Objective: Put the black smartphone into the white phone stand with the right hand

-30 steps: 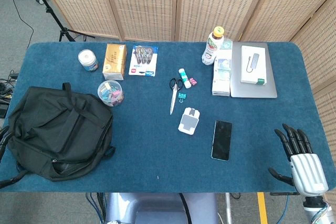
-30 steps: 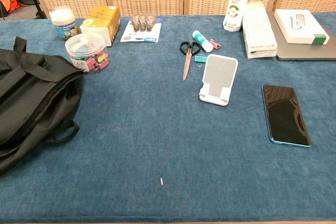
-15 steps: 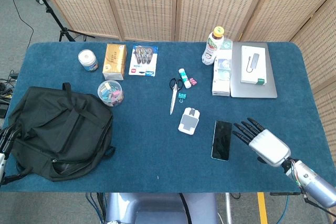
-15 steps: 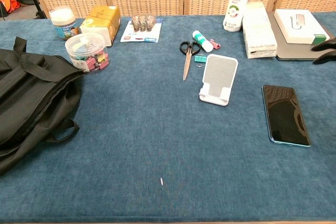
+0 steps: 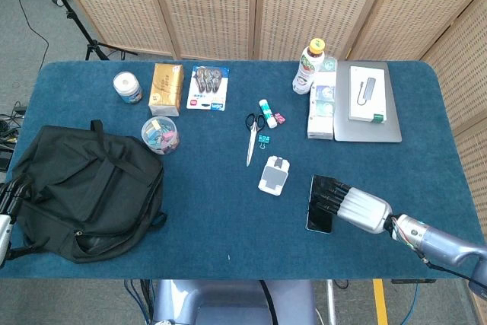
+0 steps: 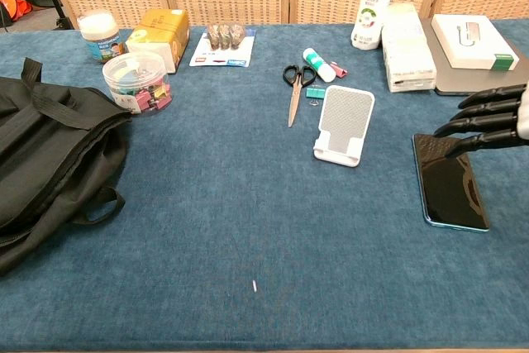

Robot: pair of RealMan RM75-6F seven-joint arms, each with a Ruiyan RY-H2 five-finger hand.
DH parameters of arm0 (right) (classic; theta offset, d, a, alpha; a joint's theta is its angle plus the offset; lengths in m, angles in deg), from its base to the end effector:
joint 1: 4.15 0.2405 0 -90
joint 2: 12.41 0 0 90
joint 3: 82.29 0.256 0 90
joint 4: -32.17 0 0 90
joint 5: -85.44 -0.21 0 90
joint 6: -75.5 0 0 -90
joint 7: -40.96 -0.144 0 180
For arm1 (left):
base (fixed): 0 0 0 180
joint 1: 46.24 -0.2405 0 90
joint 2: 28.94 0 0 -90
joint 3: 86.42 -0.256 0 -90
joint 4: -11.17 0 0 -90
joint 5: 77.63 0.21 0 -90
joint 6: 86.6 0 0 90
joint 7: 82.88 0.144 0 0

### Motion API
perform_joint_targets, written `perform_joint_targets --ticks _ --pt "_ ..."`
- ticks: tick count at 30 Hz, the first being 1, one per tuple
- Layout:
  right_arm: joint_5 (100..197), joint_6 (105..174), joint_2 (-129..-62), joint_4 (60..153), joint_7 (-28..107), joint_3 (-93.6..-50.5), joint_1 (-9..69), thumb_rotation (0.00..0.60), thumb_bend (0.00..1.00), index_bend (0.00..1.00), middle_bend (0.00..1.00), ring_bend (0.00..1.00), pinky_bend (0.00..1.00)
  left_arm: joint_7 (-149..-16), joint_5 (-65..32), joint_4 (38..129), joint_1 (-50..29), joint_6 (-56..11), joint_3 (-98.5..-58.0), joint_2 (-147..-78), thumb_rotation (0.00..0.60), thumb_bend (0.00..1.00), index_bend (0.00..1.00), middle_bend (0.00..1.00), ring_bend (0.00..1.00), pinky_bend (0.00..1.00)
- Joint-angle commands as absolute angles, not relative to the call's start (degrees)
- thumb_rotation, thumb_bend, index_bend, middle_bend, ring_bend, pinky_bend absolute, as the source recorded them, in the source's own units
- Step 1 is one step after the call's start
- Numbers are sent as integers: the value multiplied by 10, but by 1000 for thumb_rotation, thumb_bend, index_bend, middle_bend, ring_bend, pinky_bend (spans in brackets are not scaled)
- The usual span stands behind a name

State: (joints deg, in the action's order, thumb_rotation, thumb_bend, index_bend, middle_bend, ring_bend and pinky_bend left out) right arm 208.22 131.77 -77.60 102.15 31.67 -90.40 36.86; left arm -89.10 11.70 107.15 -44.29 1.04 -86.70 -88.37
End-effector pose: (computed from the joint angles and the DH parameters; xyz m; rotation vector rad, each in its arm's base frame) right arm -0.2603 -0.3034 0.0863 2.5549 -0.2169 0.5019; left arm -0.3071 0.1534 0.1744 -1.3770 -0.9894 -0.9586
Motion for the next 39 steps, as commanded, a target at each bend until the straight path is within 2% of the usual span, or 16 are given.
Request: perform_joint_targets --ticks 1,14,27,30,33,35,39 --pt "2097 1308 -793 1007 298 -918 395 600 0 103 0 0 0 -886 106 1073 -442 7 -861 -886 600 25 0 0 0 0" --pt "2113 1312 -894 890 209 -963 466 600 0 129 2 0 0 -875 66 1074 -433 -12 -843 -891 600 33 0 0 0 0" --pt "2082 1333 -939 810 171 -1000 477 600 0 162 22 0 0 -866 49 1075 -430 -22 -837 -893 600 41 0 0 0 0" --pt "2075 1347 -948 792 157 -1008 471 600 0 250 93 3 9 -863 48 1074 -428 -26 -838 -894 600 42 0 0 0 0" --pt "2073 1358 -956 777 144 -1017 468 600 6 414 220 77 92 -861 49 1075 -427 -27 -838 -895 600 41 0 0 0 0" --pt "2073 1369 -961 766 133 -1023 465 600 57 478 317 174 182 -862 49 1076 -427 -27 -838 -894 600 42 0 0 0 0" --pt "2067 1422 -978 715 101 -1033 440 600 170 556 417 273 270 -861 51 1076 -429 -24 -839 -895 600 42 0 0 0 0"
